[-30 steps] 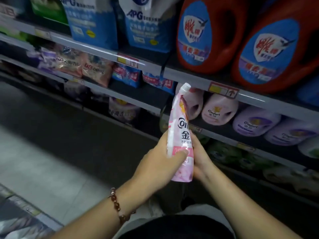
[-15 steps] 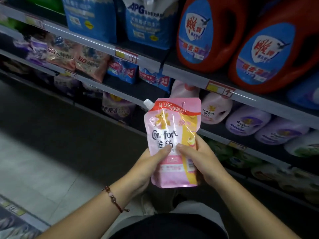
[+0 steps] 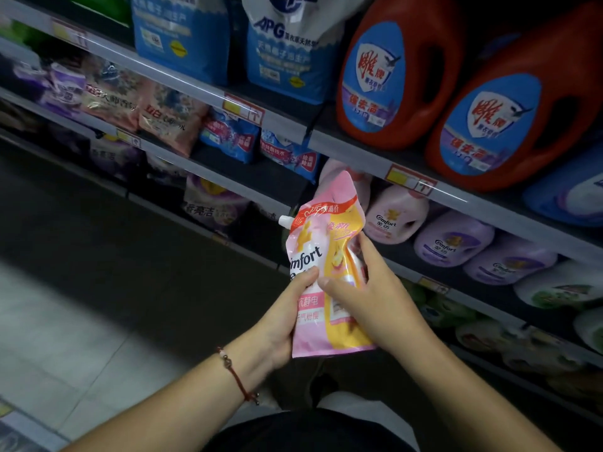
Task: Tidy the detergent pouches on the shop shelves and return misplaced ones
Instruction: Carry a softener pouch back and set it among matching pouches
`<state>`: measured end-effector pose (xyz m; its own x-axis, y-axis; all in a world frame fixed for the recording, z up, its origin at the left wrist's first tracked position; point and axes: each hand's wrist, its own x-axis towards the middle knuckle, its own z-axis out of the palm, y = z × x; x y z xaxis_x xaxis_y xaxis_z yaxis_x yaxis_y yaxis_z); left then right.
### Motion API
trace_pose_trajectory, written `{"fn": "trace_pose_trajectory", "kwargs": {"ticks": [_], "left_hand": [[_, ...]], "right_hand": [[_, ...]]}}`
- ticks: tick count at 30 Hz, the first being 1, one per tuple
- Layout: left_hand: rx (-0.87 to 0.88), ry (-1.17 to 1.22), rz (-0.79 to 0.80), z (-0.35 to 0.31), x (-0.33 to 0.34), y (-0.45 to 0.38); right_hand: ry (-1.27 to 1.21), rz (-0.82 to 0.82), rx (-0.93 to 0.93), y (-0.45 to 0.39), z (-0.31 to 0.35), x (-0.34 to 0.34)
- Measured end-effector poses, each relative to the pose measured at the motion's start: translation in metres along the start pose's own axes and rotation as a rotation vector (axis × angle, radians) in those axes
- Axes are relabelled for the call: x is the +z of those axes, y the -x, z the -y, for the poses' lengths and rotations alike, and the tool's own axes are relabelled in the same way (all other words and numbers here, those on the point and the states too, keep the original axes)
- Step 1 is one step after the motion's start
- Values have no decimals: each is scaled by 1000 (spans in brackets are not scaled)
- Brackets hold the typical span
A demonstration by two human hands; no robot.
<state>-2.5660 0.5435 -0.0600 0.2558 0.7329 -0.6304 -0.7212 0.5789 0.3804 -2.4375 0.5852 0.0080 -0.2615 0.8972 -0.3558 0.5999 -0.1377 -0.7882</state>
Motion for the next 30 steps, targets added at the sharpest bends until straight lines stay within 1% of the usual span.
{"fn": "trace_pose_trajectory", "kwargs": {"ticks": [4, 6, 11, 18, 24, 28, 30], "left_hand": [[43, -121, 1, 0, 1, 2], [109, -195, -22, -1, -2, 0], [292, -372, -22, -6, -3, -2], [435, -559, 19, -13, 4, -2], [542, -896, 91, -49, 33, -4], [613, -1013, 208, -87, 78, -3], [619, -1060, 255, -108, 101, -1]], "right_hand": [[-158, -7, 4, 5, -10, -4], [-273, -7, -5, 6, -16, -5], [-501, -5, 61, 11, -30, -2], [-684, -77, 76, 12, -36, 0], [-669, -169, 34, 11, -24, -18], [-568, -236, -68, 4, 2, -55], [-506, -270, -116, 0, 21, -78]]}}
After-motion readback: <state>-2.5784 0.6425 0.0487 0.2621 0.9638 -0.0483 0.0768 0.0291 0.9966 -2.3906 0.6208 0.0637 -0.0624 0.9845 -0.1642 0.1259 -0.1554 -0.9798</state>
